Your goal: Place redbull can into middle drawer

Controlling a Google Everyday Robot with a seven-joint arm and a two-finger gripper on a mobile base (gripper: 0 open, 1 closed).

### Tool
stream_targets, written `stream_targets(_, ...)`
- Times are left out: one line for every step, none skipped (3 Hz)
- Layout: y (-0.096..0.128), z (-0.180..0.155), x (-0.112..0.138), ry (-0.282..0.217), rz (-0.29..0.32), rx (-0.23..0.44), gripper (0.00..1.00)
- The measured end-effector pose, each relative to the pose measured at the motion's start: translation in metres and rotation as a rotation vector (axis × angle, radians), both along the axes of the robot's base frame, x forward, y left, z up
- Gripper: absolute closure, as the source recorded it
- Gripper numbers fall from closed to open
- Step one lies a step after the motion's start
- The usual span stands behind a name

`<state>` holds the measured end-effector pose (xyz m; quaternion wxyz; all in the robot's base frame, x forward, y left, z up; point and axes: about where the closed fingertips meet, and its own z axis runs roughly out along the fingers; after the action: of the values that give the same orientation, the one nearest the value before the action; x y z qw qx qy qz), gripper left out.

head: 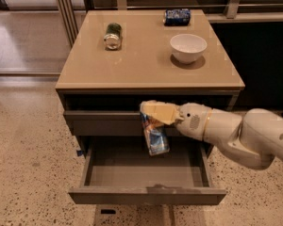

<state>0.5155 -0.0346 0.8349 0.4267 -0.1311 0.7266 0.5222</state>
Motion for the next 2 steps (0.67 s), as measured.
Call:
stream_targets(-0.002,-0.061,-0.030,0.003,-0.103,0.019,1.00)
stream_targets(-0.017,-0.114,-0.035,-0.008,-0.221,0.004,1.00)
